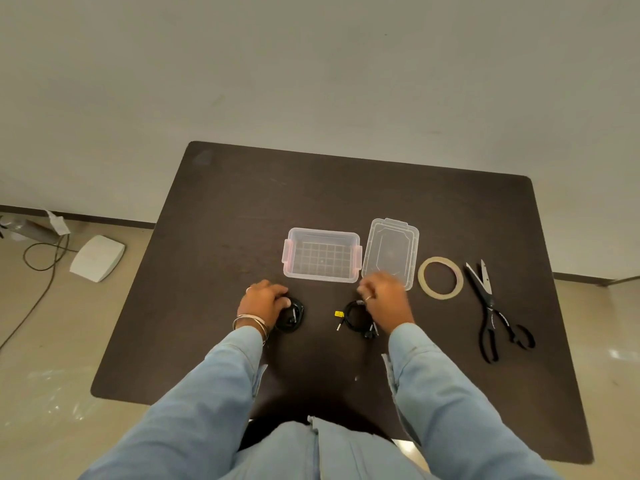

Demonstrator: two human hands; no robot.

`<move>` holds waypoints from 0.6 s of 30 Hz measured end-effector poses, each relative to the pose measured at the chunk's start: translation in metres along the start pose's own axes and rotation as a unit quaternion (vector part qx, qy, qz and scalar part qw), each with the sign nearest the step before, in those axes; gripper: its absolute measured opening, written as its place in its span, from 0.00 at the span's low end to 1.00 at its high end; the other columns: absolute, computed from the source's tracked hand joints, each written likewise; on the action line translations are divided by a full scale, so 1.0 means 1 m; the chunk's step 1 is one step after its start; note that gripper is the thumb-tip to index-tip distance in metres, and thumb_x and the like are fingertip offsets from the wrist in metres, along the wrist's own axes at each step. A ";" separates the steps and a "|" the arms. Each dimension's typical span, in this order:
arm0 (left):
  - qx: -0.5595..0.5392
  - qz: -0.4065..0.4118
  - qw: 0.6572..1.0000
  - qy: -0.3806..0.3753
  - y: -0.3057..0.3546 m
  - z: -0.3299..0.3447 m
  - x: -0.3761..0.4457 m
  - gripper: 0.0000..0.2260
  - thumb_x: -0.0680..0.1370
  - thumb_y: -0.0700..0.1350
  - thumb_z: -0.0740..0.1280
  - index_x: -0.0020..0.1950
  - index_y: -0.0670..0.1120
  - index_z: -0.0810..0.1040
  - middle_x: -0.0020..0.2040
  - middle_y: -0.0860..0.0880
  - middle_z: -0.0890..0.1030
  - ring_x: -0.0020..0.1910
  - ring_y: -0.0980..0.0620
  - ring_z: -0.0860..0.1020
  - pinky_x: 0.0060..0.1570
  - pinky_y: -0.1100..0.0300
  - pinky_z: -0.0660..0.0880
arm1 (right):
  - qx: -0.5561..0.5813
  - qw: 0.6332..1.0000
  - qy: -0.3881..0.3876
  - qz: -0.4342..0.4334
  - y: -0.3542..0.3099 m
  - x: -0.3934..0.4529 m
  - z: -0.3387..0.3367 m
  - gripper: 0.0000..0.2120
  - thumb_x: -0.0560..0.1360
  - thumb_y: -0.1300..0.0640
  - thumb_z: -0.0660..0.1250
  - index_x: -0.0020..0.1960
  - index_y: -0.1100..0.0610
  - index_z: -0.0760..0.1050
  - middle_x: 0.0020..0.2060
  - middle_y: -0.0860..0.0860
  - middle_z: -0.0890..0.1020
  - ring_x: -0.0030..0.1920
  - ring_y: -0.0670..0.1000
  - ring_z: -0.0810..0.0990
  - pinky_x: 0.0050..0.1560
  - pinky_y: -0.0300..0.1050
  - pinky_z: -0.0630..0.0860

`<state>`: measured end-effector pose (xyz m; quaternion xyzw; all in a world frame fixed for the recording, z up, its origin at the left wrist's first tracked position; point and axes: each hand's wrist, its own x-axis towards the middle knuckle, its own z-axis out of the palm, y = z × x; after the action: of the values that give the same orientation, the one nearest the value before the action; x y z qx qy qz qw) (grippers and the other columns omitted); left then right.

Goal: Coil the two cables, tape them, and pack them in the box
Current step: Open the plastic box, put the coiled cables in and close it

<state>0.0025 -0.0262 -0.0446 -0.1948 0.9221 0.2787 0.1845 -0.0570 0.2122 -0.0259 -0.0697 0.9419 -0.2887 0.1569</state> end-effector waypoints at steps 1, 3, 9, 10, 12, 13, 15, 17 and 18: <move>0.042 0.018 0.999 -0.018 -0.001 0.002 -0.001 0.16 0.76 0.48 0.66 0.63 0.49 0.77 0.59 0.47 0.77 0.61 0.45 0.72 0.61 0.53 0.70 | -0.034 0.998 -0.044 -0.026 -0.001 -0.003 0.006 0.08 0.77 0.57 0.64 0.54 0.59 0.78 0.52 0.55 0.77 0.54 0.54 0.75 0.57 0.47 0.73; 0.122 0.041 0.991 -0.032 0.000 0.005 -0.003 0.18 0.78 0.49 0.64 0.67 0.50 0.73 0.62 0.47 0.74 0.63 0.45 0.70 0.62 0.52 0.69 | -0.137 0.986 -0.087 -0.030 0.001 -0.006 0.019 0.17 0.78 0.52 0.64 0.64 0.56 0.73 0.61 0.54 0.74 0.63 0.55 0.70 0.64 0.50 0.68; 0.170 0.039 0.985 -0.016 0.005 0.005 -0.010 0.15 0.79 0.47 0.61 0.64 0.50 0.76 0.61 0.46 0.75 0.61 0.44 0.72 0.60 0.51 0.70 | -0.236 0.969 -0.070 -0.025 0.007 -0.018 0.030 0.14 0.79 0.57 0.59 0.65 0.55 0.72 0.62 0.53 0.72 0.64 0.55 0.67 0.60 0.50 0.65; 0.139 0.033 0.990 -0.018 0.005 0.003 -0.011 0.14 0.78 0.46 0.62 0.63 0.50 0.77 0.60 0.45 0.76 0.60 0.43 0.73 0.59 0.51 0.71 | -0.213 0.975 -0.066 -0.023 0.007 -0.019 0.029 0.13 0.79 0.58 0.60 0.62 0.55 0.74 0.60 0.53 0.73 0.63 0.55 0.69 0.59 0.50 0.66; 0.096 0.038 0.994 -0.021 0.004 -0.004 -0.011 0.13 0.78 0.45 0.63 0.62 0.50 0.78 0.58 0.45 0.76 0.58 0.42 0.74 0.58 0.51 0.72 | -0.135 0.988 -0.071 -0.010 0.006 -0.019 0.024 0.09 0.78 0.58 0.63 0.57 0.55 0.76 0.56 0.53 0.76 0.59 0.55 0.73 0.57 0.49 0.70; 0.085 0.047 0.995 -0.018 0.003 -0.008 -0.011 0.13 0.77 0.46 0.64 0.61 0.50 0.79 0.58 0.45 0.77 0.58 0.42 0.75 0.58 0.52 0.71 | -0.091 0.993 -0.081 -0.004 0.004 -0.019 0.019 0.07 0.77 0.59 0.64 0.54 0.55 0.77 0.53 0.53 0.78 0.56 0.55 0.75 0.56 0.49 0.71; 0.063 0.067 0.996 -0.002 0.003 -0.017 -0.011 0.13 0.76 0.46 0.66 0.60 0.50 0.80 0.56 0.45 0.78 0.57 0.44 0.76 0.57 0.53 0.71 | -0.019 0.995 -0.095 0.000 -0.002 -0.017 0.008 0.04 0.75 0.60 0.67 0.49 0.55 0.77 0.46 0.52 0.80 0.50 0.54 0.77 0.52 0.48 0.74; 0.024 0.086 0.996 0.026 0.005 -0.026 -0.010 0.12 0.75 0.46 0.68 0.58 0.49 0.81 0.53 0.45 0.80 0.54 0.45 0.77 0.56 0.55 0.71 | 0.055 0.994 -0.089 -0.013 -0.011 -0.014 -0.005 0.06 0.73 0.63 0.70 0.45 0.54 0.76 0.41 0.51 0.79 0.44 0.52 0.78 0.49 0.44 0.74; -0.001 0.094 0.995 0.044 0.009 -0.032 -0.010 0.12 0.74 0.45 0.69 0.57 0.48 0.82 0.52 0.45 0.81 0.53 0.45 0.78 0.56 0.55 0.72 | 0.091 0.992 -0.080 -0.021 -0.017 -0.011 -0.011 0.08 0.72 0.64 0.71 0.44 0.53 0.76 0.39 0.50 0.79 0.41 0.50 0.77 0.46 0.41 0.74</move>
<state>-0.0006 -0.0357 -0.0119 -0.1194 0.9435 0.2864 0.1163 -0.0496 0.2067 -0.0050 -0.0980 0.8944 -0.3701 0.2310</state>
